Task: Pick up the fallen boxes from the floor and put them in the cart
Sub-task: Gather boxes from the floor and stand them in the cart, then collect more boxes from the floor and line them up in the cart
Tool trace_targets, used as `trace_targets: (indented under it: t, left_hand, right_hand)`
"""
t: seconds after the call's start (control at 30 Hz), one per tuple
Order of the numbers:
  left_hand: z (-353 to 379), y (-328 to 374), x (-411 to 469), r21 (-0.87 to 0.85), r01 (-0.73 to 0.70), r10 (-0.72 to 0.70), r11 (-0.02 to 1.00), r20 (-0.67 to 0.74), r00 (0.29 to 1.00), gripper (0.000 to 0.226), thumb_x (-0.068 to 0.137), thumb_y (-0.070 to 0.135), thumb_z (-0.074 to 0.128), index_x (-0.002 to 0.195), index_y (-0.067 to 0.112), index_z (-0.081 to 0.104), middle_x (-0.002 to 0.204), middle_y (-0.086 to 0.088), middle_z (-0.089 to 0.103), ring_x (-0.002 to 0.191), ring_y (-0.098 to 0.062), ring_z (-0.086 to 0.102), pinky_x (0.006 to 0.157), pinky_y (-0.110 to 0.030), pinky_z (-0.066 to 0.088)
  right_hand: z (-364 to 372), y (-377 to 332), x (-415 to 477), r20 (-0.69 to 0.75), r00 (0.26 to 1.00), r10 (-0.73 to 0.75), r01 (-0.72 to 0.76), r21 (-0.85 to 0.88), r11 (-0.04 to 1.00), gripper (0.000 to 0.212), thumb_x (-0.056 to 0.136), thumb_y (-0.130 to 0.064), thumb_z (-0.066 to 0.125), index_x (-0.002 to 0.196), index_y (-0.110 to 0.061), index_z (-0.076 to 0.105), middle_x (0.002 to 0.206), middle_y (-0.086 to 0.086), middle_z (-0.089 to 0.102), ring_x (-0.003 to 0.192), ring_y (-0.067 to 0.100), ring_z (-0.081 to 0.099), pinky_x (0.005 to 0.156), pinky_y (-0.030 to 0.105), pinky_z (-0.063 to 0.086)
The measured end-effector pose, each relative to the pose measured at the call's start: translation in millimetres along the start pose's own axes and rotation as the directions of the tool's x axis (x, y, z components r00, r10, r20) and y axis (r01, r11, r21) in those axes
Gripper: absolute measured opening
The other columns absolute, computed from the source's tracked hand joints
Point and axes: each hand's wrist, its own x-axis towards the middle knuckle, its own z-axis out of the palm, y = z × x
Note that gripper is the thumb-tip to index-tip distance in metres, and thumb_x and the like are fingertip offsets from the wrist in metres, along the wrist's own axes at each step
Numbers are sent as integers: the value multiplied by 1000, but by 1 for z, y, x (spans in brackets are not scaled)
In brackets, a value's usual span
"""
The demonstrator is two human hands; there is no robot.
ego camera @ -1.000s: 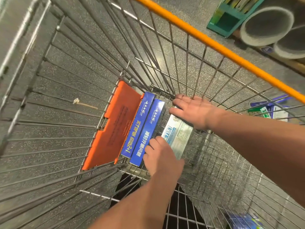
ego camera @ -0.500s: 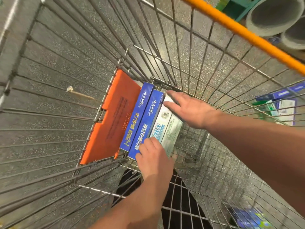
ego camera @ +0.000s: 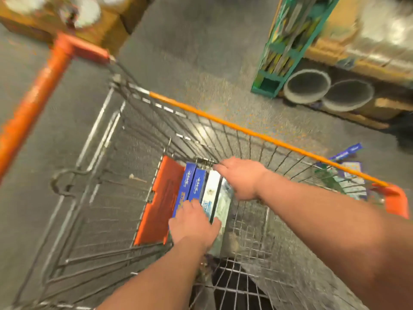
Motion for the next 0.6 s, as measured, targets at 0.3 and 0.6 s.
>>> trace_targets:
  t: [0.3, 0.6]
  left_hand:
    - [-116, 23, -74, 299, -540, 555, 786, 42, 831, 66, 88, 63, 54, 136, 19, 42, 139, -6, 49, 130, -29, 49, 100, -47, 45]
    - [-145, 92, -178, 499, -825, 877, 264, 232, 421, 75, 84, 69, 59, 138, 22, 40, 140, -4, 49, 128, -29, 51, 97, -46, 47]
  right_hand:
    - [-61, -49, -165, -172, 932, 320, -306, 101, 947, 78, 88, -44, 63, 155, -19, 32, 146, 9, 47, 134, 30, 47, 106, 45, 46]
    - [-16, -145, -373, -105, 601, 792, -722, 356, 594, 74, 87, -53, 62, 149, -21, 39, 140, 8, 53, 131, 29, 53, 102, 46, 49]
